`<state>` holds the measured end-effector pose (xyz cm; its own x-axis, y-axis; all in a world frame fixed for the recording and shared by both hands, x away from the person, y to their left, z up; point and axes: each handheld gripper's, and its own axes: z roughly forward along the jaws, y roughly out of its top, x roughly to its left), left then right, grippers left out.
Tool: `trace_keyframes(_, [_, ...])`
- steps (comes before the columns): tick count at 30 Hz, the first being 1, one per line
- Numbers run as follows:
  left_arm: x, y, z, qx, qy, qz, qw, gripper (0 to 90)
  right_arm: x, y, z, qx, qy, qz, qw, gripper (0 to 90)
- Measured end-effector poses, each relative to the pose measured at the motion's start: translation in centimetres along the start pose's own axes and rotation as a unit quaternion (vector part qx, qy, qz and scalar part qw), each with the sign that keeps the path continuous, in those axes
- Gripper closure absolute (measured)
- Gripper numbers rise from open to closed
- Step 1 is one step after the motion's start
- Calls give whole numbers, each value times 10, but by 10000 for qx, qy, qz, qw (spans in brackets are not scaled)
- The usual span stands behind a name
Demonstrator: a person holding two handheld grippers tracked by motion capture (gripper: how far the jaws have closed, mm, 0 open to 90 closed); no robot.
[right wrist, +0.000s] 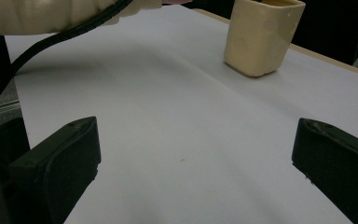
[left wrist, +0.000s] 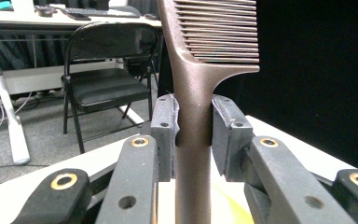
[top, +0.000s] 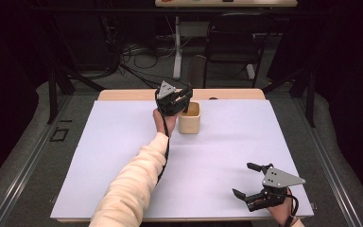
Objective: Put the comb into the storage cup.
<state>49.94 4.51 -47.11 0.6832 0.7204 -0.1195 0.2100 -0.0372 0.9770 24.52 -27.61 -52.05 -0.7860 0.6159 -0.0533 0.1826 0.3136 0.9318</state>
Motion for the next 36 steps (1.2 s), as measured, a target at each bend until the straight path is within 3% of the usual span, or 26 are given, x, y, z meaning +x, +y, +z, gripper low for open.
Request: trace_keyframes(36, [4,-11,6,343,-48,166,9993,723,0,0,0,10,4,4,10000,6])
